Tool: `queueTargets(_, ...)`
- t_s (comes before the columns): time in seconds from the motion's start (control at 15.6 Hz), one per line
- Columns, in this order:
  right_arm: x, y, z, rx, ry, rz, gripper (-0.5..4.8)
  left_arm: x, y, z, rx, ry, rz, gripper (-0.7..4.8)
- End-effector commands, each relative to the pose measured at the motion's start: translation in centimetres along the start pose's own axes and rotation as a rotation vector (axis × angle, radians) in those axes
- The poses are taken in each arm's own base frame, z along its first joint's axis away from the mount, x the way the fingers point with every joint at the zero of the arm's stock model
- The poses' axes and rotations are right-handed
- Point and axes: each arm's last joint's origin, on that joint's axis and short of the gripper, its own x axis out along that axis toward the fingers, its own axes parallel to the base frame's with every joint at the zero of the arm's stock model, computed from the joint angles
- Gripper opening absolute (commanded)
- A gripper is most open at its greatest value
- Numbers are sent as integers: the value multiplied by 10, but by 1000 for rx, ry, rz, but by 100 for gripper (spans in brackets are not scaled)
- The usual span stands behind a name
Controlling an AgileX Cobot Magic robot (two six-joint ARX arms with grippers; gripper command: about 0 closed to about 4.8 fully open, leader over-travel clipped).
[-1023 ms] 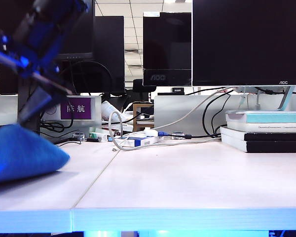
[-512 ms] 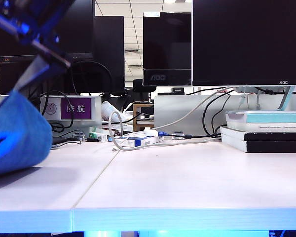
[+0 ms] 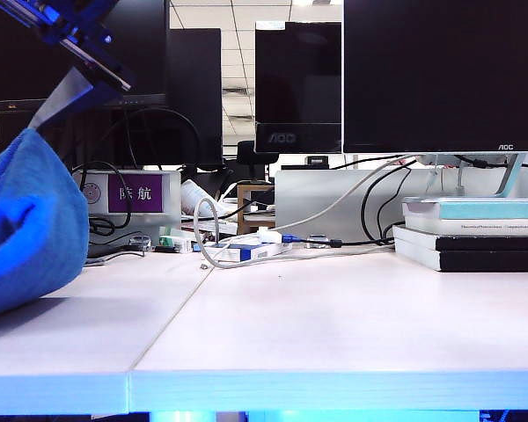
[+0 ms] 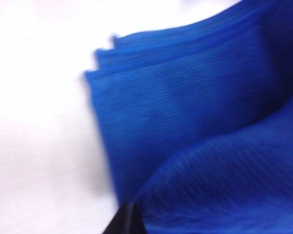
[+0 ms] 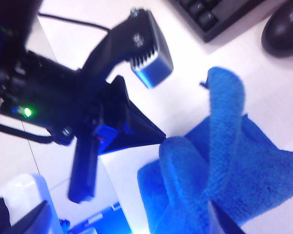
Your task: Wipe the table from right to left using the rag.
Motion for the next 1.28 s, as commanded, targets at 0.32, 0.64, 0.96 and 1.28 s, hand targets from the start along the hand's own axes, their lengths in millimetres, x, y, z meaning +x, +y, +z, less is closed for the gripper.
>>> queueTargets(0.32, 2, -2, -2, -41, 15, -67, 409, -4, -7, 2, -81, -33, -132, -5)
queueTargets(0.64, 12, -8, -5, -27, 49, -68, 409, -2, -14, 5, -96, -55, -276, -5)
queueTargets(0.96, 9, -14, -5, -9, 54, -36, 409, 16, -35, 18, -15, -64, -236, -5)
queueTargets(1.28, 8, -12, -10, 9, 104, 32, 409, 35, -34, 23, 29, -63, -254, -5)
